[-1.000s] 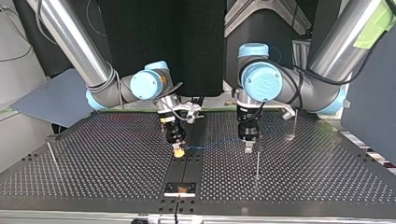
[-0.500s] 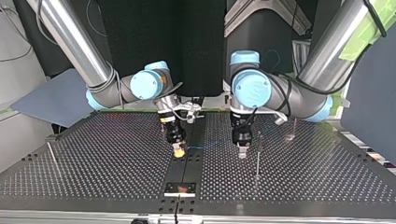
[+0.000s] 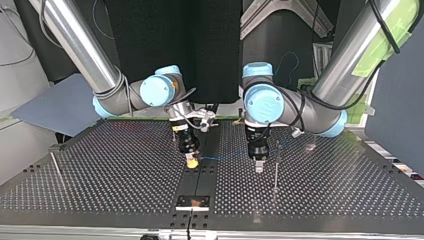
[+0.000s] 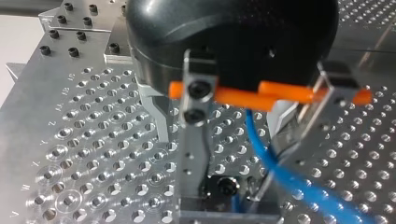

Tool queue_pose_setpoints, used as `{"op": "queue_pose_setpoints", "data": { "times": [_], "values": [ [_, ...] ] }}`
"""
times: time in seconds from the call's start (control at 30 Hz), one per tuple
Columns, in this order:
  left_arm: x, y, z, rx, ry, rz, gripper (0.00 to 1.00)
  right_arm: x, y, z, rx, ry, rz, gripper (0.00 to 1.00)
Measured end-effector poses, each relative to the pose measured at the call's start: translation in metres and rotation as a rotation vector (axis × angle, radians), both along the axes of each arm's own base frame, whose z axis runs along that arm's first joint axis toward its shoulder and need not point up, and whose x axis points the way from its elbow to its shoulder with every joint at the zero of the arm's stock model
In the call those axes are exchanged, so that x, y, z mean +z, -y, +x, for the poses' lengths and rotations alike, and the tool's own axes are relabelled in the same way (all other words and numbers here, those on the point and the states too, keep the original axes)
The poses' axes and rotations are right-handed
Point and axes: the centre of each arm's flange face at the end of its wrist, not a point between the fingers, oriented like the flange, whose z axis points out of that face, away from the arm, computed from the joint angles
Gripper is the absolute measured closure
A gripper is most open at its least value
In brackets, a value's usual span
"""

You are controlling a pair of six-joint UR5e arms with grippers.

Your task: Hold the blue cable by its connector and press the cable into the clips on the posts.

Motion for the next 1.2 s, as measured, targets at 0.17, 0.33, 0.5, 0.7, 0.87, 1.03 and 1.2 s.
{"op": "queue_pose_setpoints", "data": {
  "times": [0.17, 0.33, 0.5, 0.7, 0.87, 1.03, 1.2],
  "values": [
    [0.0005, 0.0006, 0.0002, 0.002, 0.004, 0.008, 0.0, -0.0006, -0.0004, 0.0004, 0.001, -0.001, 0.001, 1.0],
    [0.0006, 0.001, 0.0002, 0.002, 0.004, 0.025, 0.14, -0.0005, -0.0007, 0.0008, 0.002, -0.001, 0.001, 1.0],
    [0.0008, 0.0013, 0.0, 0.003, 0.004, 0.035, 0.48, -0.0013, -0.0003, 0.0006, 0.001, -0.002, 0.002, 1.0],
    [0.0007, 0.0011, -0.0017, 0.024, 0.003, 0.039, 1.0, -0.0019, -0.0005, 0.0008, 0.001, -0.002, 0.003, 1.0],
    [0.0005, 0.002, -0.0026, 0.026, 0.001, 0.04, 1.0, -0.0032, -0.0001, 0.0008, 0.001, -0.003, 0.004, 1.0],
    [0.0004, 0.0025, -0.0031, 0.024, 0.0, 0.041, 1.0, -0.0039, 0.0, 0.0009, 0.001, -0.004, 0.005, 1.0],
    [0.0003, 0.0026, -0.0033, 0.023, -0.001, 0.041, 1.0, -0.0042, 0.0003, 0.0007, 0.001, -0.004, 0.005, 1.0]
  ]
}}
